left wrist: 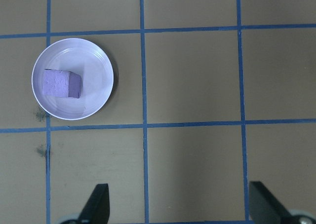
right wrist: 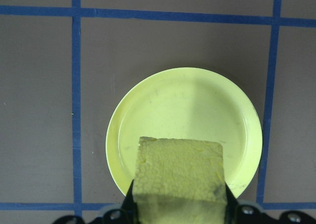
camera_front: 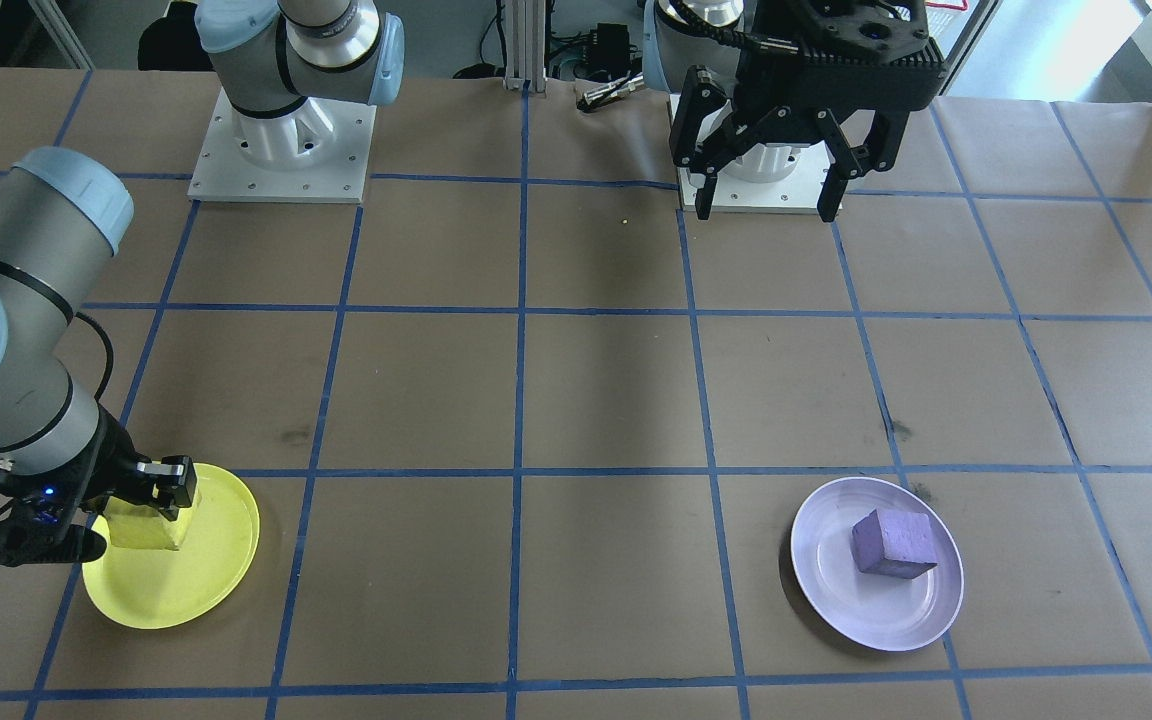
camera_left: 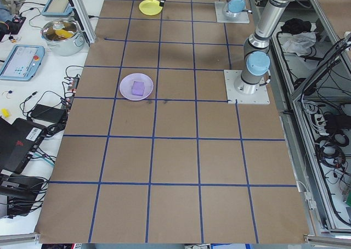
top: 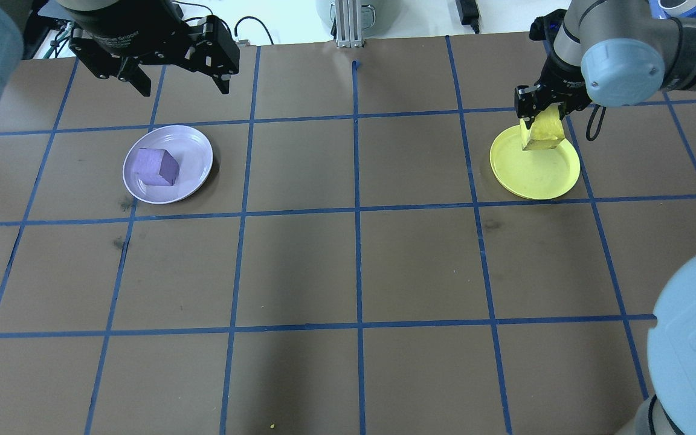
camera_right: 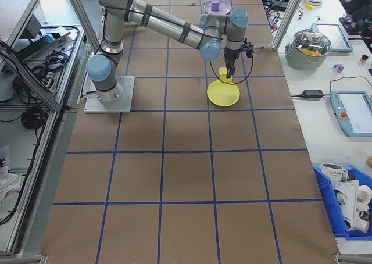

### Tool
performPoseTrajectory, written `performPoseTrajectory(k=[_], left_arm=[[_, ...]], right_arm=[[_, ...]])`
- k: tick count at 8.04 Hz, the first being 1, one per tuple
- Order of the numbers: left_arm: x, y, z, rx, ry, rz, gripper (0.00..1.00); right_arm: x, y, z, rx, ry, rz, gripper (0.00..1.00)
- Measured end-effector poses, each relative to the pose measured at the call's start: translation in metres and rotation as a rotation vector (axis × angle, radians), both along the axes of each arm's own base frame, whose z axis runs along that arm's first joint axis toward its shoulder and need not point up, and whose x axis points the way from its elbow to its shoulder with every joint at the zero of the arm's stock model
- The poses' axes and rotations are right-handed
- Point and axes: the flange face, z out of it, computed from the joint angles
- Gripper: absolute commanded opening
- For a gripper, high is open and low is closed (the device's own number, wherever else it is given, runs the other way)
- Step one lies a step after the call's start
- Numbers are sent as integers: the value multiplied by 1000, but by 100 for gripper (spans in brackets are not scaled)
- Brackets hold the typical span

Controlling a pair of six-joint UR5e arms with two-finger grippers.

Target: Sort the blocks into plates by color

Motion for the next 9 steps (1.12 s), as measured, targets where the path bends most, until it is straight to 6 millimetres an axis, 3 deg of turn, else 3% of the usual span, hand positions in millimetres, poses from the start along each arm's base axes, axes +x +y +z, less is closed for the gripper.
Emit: performPoseTrajectory(k=[1,2,4,5,9], left_arm=[[0,0,0,0,0,0,100],[0,0,0,0,0,0,100],[0,0,0,0,1,0,100],[0,0,0,0,1,0,100],[-1,0,-1,2,-1,-1,100]], right_arm=[[-9,-3,-9,12,-3,0,1],[-13,-6,-19,20,-3,-2,17],[-16,-10,-44,45,-7,-1,80],[-17,-12,-51,51,-9,-1,99],[-18,-17,-46,19,-4,-2,100]])
